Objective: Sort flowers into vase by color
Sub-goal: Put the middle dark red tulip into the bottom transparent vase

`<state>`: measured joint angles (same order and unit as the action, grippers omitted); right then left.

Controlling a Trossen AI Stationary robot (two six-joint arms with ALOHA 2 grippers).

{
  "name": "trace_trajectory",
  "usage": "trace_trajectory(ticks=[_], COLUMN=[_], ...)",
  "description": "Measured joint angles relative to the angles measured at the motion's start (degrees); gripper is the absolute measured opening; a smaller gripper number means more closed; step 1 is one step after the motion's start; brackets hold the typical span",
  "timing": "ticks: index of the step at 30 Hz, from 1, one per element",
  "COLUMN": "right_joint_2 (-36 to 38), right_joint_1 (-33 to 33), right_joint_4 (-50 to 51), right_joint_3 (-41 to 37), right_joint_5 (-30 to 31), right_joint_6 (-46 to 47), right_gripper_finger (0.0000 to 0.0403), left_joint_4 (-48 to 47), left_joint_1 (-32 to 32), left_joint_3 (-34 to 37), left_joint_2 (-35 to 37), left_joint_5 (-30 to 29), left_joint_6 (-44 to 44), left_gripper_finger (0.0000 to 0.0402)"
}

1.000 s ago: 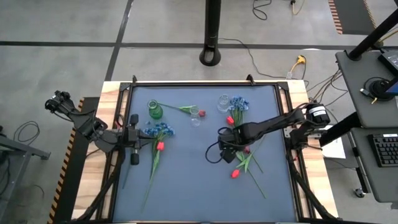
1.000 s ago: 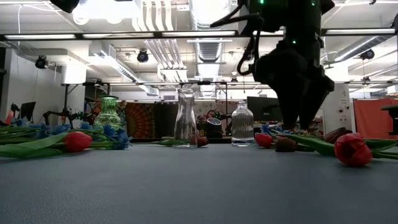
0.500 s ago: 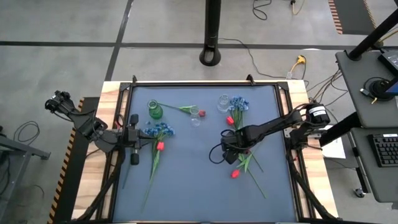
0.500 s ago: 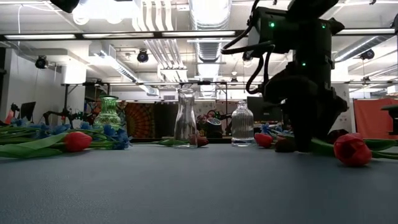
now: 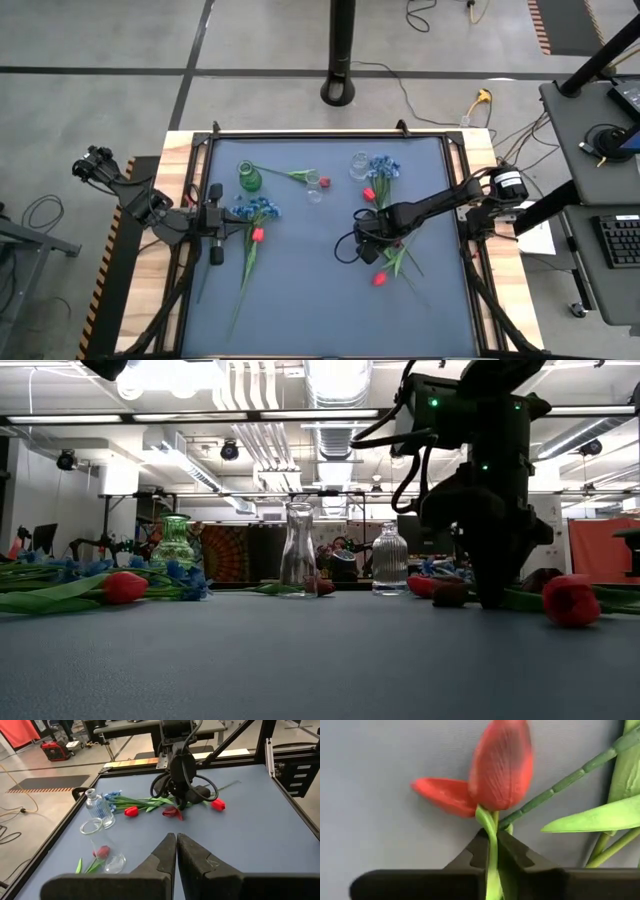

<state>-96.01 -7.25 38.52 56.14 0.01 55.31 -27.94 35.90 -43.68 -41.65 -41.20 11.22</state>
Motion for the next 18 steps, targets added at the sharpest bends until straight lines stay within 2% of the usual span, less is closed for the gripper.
trace_trajectory(ticks=[9,13,18], right_joint_2=[5.0,8.7,14.3], right_joint_1=[0.0,0.0,0.0], right_joint_4=[-0.5,-0.6,-1.7], right_joint_3=[-0.2,-0.2,-0.2], right_joint_5=[0.8,3.5,10.0], right_joint_6=[-1.4,-4.3,-10.7], right_gripper_finger=[0.0013,0.0013,0.0013], left_joint_4=[0.0,0.3,4.3], left_joint_1=[0.0,0.0,0.0], left_joint_3=[0.0,0.0,0.1], left_joint_2=[-0.3,-1.8,-6.1], left_joint_5=[0.0,-0.1,-1.2], left_joint_6=[0.0,2.3,5.5], left_gripper_finger=[0.0,0.0,0.0])
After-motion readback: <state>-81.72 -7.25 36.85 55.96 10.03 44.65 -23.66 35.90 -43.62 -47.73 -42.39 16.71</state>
